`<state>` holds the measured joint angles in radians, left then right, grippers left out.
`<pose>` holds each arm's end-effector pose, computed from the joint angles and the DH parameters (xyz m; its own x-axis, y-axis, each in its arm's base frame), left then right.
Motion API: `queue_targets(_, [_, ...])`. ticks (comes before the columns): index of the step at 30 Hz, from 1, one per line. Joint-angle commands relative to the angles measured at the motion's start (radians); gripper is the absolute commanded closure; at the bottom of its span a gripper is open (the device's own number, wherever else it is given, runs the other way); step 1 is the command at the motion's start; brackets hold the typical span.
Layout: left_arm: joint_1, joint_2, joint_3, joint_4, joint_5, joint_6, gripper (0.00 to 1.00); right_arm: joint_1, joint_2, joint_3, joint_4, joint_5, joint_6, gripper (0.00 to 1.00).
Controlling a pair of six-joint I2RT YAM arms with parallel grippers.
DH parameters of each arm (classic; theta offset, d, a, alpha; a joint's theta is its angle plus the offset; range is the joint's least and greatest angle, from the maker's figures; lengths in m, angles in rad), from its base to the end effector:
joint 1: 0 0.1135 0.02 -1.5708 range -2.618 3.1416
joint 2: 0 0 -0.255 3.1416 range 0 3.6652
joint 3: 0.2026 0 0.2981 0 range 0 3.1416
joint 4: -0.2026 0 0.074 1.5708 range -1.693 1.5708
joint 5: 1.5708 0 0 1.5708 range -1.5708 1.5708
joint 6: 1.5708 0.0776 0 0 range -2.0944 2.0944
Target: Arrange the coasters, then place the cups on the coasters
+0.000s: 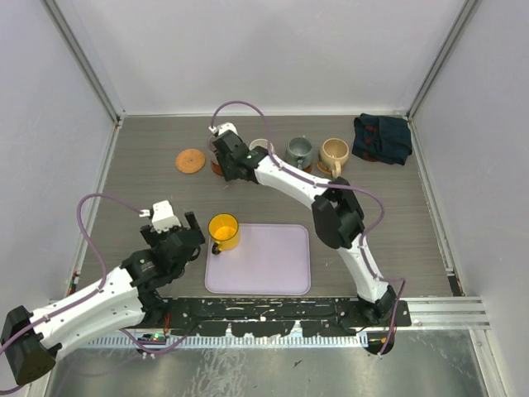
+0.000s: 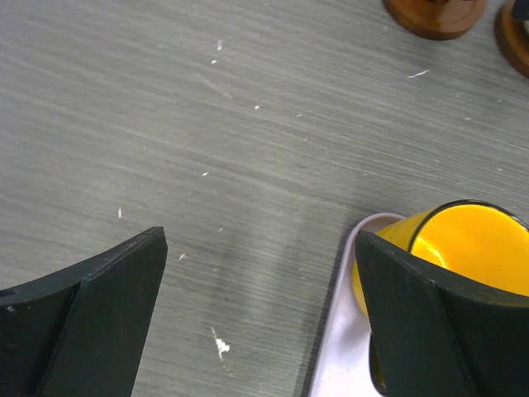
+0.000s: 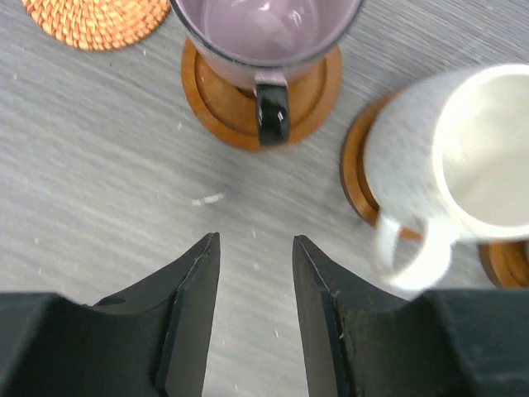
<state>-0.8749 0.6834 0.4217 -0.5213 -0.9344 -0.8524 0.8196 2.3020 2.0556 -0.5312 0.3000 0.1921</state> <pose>0.1793 -0.1173 0.1722 -0.3659 -0.2599 -0.8936 -0.2808 0.9463 -0.1602 0.4219 0.4182 0.1863 -0.5759 -0.3495 -0.7391 -0.4529 0.8890 -0.0675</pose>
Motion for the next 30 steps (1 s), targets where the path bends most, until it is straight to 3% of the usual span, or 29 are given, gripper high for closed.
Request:
queue_targets(1, [0.006,0.025,0.008,0.262,0.011,0.148,0.02,0.016,-0.263,-0.152,0.109,0.078,-0.007,0.54])
queue_targets(6, [0.012,0.203,0.102,0.421,0.027,0.265,0.02,0.015,-0.462,-0.372,0.168,0.147,-0.001,0.53])
queue_targets(16, [0.078,0.596,0.397,0.499,0.062,0.291,0.02,-0.003,-0.778,-0.769,0.309,0.333,0.007,0.55])
queue_targets(21, [0.126,0.748,0.531,0.508,0.095,0.259,0.00,-0.038,-0.904,-0.922,0.360,0.376,0.040,0.73])
queue_targets(23, [0.143,0.819,0.599,0.466,0.095,0.225,0.04,-0.048,-0.943,-0.966,0.374,0.376,0.049,0.78])
queue_targets(28, [0.167,0.954,0.748,0.390,0.083,0.165,0.11,-0.064,-0.990,-1.012,0.365,0.332,0.064,0.77])
queue_targets(30, [0.178,1.001,0.804,0.360,0.087,0.141,0.21,-0.065,-1.000,-1.024,0.355,0.321,0.073,0.76])
